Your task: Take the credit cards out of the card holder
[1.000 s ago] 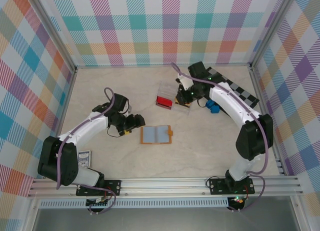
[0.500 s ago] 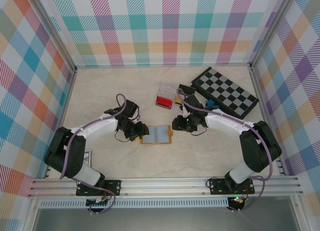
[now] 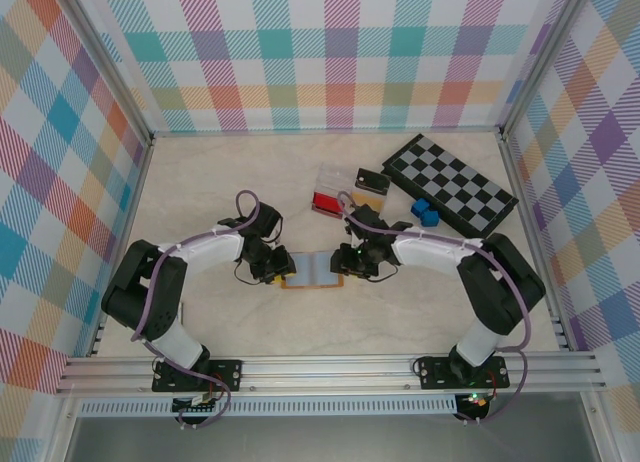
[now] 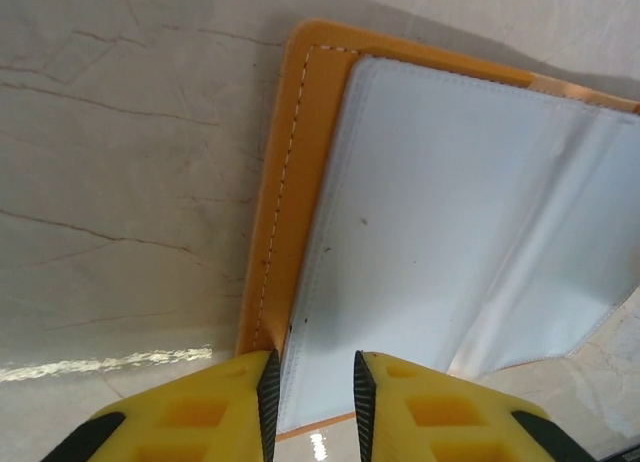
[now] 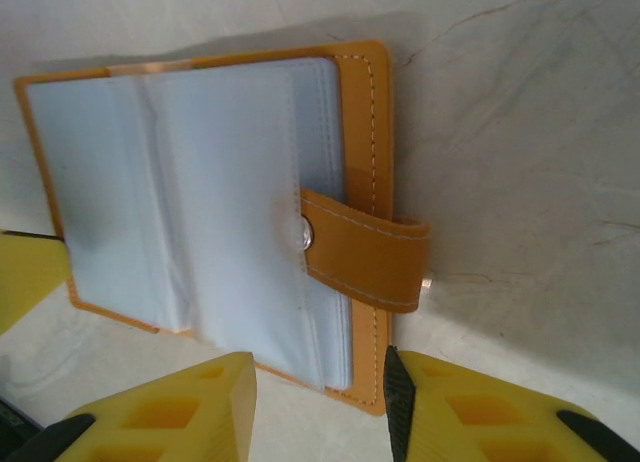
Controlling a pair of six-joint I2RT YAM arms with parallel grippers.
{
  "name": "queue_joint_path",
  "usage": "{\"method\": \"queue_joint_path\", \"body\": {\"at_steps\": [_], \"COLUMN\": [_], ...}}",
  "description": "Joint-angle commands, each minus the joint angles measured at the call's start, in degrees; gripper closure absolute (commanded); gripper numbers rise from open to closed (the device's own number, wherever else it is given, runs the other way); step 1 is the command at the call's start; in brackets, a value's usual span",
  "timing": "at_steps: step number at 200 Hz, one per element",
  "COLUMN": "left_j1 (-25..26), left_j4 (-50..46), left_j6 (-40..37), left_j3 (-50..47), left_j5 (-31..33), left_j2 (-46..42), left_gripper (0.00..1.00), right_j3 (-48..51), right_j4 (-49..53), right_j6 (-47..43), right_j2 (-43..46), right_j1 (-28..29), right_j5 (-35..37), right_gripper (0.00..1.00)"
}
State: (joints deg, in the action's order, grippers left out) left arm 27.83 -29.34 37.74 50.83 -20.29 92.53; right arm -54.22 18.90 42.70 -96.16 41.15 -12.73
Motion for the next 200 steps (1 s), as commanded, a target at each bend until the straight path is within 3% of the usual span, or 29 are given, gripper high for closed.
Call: {"method": "queue_joint_path", "body": {"at_steps": [1, 50, 98, 158, 200], "left_j1": [0.4, 0.4, 0.5, 0.6, 0.6], "left_j4": [0.6, 0.9, 2.0, 5.8, 3.4], "left_j6": [0.2, 0.0, -0.1, -0.8, -1.7], "left_j3": [1.6, 1.6, 1.7, 1.7, 2.9], "left_j5": [0.2, -0.3, -2.0, -7.4, -5.4], "left_j2": [1.3, 2.2, 3.2, 3.3, 2.4], "left_gripper": [0.73, 0.78, 0.83, 0.96, 0.96], "right_j3": [-2.9, -3.8, -5.1, -5.6, -5.6], "right_j4": [0.3, 0.3, 1.2, 0.4, 1.2], "right_j6": [-0.1, -0.5, -0.9, -1.3, -2.2], "right_j2": [-2.3, -4.8, -8.2, -9.8, -6.7], "right_j1": [0.9, 1.7, 1.8, 2.4, 2.4], "right_j5": [-1.8, -2.7, -2.7, -3.7, -2.3], "right_gripper": [0.62, 0.74, 0.75, 0.87, 0.87]}}
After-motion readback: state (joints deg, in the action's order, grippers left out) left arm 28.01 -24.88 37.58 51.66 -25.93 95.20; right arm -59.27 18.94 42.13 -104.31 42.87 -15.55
